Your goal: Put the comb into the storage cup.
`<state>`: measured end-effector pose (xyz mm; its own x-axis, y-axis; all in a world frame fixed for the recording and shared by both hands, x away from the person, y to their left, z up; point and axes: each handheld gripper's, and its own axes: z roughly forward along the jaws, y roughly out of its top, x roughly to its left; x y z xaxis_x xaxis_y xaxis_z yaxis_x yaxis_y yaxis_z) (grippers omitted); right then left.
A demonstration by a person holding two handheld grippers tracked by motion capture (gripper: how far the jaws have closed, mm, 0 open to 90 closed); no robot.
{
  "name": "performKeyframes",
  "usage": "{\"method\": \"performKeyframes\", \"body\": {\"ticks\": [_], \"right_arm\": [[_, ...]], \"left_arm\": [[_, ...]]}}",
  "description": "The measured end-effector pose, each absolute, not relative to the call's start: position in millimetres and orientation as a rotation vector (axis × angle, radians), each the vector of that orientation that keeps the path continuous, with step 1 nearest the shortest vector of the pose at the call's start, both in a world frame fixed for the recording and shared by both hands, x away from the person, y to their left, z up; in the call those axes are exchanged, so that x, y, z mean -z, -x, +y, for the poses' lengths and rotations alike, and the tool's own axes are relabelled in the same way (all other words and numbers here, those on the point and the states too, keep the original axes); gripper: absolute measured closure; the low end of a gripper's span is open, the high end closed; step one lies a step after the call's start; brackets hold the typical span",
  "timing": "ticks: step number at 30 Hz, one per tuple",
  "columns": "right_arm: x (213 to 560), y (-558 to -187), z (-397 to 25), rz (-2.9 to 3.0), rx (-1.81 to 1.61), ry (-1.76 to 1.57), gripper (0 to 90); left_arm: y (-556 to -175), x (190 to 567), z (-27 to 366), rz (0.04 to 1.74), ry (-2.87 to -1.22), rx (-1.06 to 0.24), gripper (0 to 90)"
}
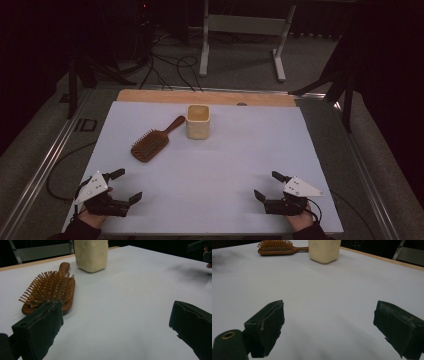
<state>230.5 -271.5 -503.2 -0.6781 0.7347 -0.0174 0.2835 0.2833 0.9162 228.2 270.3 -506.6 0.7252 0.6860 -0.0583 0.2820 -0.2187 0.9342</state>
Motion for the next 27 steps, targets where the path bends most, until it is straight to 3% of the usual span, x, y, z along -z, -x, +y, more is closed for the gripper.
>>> {"method": "performKeyframes", "body": {"ticks": [27], "right_arm": [[499.5, -226.2, -269.3, 2.104, -1.398, -0.896, 9.4]], "left_arm": [[-232.1, 491.1, 265.6, 0.713, -1.837, -0.399, 0.0]]}}
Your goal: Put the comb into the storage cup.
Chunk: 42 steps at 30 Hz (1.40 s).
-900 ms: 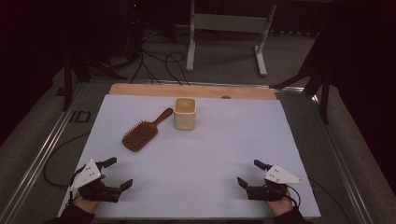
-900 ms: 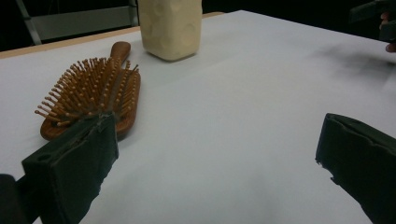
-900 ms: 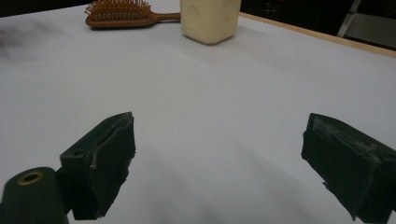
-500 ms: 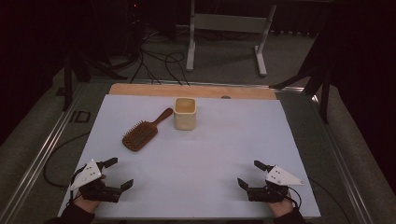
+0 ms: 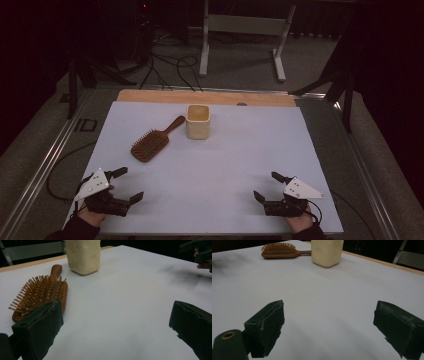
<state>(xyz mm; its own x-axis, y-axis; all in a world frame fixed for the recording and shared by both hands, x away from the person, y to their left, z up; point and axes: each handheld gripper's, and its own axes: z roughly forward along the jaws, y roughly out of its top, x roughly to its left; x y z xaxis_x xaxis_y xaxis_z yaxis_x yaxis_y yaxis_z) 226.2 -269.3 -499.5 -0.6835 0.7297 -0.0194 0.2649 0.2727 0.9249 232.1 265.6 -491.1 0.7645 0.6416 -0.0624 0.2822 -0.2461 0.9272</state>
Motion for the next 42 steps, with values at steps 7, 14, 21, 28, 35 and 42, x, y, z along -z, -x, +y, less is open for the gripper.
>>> {"method": "performKeyframes", "body": {"ticks": [7, 14, 21, 28, 35, 42], "right_arm": [[498.3, -225.8, -269.7, 2.091, -1.403, -0.892, 9.5], [497.9, -225.8, -270.8, 2.084, -1.415, -0.895, 9.4], [497.5, -225.4, -270.9, 2.081, -1.427, -0.899, 9.4], [497.6, -225.5, -271.8, 2.079, -1.428, -0.901, 9.4], [498.0, -225.8, -271.7, 2.081, -1.431, -0.902, 9.4], [497.8, -225.8, -271.9, 2.079, -1.434, -0.904, 9.5]], "left_arm": [[-239.5, 474.9, 262.6, 0.669, -1.848, -0.407, 0.0], [-251.4, 457.1, 255.7, 0.65, -1.88, -0.375, 0.0], [-266.0, 436.3, 250.3, 0.629, -1.89, -0.367, 0.0], [-280.9, 420.5, 245.5, 0.623, -1.904, -0.374, 0.0], [-296.1, 407.7, 240.2, 0.609, -1.93, -0.357, 0.0], [-316.5, 399.9, 235.6, 0.624, -1.956, -0.34, 0.0]]}}
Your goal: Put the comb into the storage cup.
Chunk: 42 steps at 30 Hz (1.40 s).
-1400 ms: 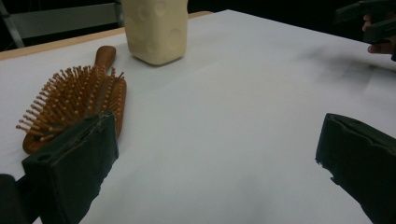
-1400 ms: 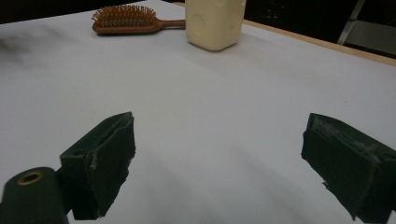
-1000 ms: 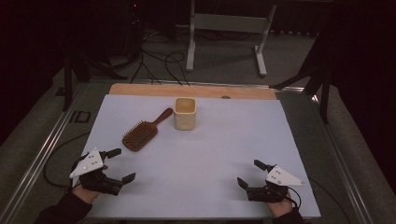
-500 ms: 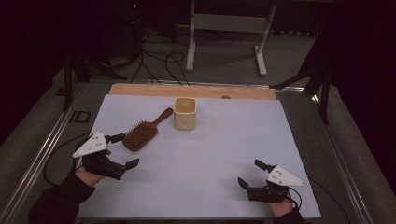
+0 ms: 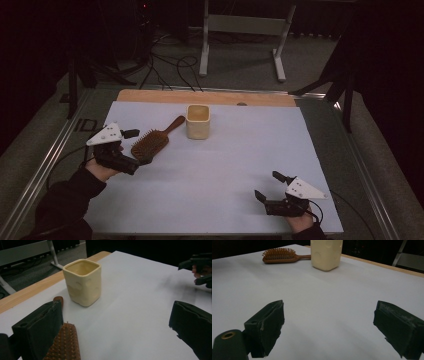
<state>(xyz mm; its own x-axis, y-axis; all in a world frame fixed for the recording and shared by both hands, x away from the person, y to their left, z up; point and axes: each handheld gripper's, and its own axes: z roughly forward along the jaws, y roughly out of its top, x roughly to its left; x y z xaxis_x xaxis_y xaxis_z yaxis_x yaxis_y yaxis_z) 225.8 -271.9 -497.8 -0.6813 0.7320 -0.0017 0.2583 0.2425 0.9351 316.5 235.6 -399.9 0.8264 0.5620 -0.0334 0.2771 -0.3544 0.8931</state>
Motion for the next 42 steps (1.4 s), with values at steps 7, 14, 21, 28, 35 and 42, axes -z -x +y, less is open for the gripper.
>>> {"method": "performKeyframes", "body": {"ticks": [7, 14, 21, 28, 35, 42], "right_arm": [[497.9, -225.8, -272.3, 2.08, -1.436, -0.901, 9.5], [497.8, -225.7, -272.4, 2.079, -1.436, -0.901, 9.4], [498.1, -225.8, -272.5, 2.081, -1.436, -0.899, 9.4], [498.5, -225.9, -271.8, 2.085, -1.438, -0.9, 9.5], [498.6, -225.9, -272.0, 2.085, -1.439, -0.9, 9.5], [498.5, -225.8, -271.7, 2.084, -1.44, -0.897, 9.5]], "left_arm": [[-335.5, 396.0, 229.7, 0.637, -1.969, -0.343, 0.1], [-358.4, 400.5, 220.1, 0.655, -1.993, -0.363, 2.5], [-377.7, 408.6, 210.4, 0.663, -2.009, -0.356, 14.1], [-396.8, 417.8, 200.0, 0.681, -2.062, -0.35, 24.0], [-411.4, 426.8, 192.0, 0.718, -2.106, -0.354, 35.9], [-425.2, 437.1, 186.3, 0.755, -2.139, -0.338, 52.0]]}}
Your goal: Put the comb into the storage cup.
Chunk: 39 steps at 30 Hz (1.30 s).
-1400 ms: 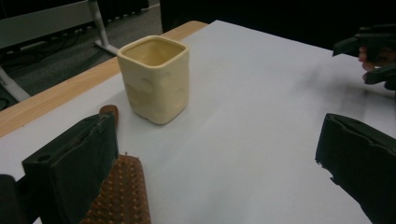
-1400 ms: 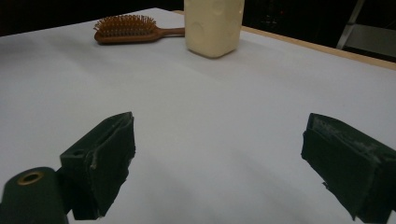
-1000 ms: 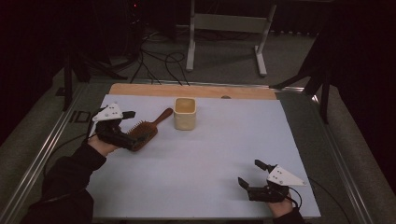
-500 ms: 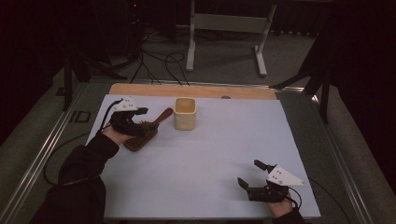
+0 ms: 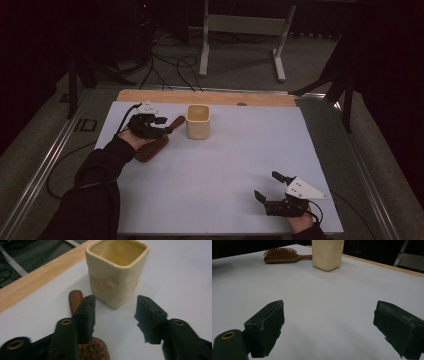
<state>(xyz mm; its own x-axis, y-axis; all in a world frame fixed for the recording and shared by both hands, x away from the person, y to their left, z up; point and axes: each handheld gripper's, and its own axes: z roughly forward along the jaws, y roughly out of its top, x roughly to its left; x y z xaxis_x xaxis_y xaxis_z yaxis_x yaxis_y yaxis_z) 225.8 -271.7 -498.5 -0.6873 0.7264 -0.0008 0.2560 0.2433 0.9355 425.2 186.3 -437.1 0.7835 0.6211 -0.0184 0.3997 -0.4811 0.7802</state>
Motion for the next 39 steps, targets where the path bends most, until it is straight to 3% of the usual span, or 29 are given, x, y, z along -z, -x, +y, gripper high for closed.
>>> {"method": "performKeyframes", "body": {"ticks": [16, 39], "right_arm": [[499.0, -226.0, -271.6, 2.089, -1.444, -0.897, 9.5], [499.0, -225.6, -275.1, 2.079, -1.464, -0.911, 9.5]], "left_arm": [[-460.7, 464.8, 176.2, 0.839, -2.225, -0.325, 89.5], [-499.6, 492.1, 151.8, 0.893, -2.403, -0.265, 90.0]]}}
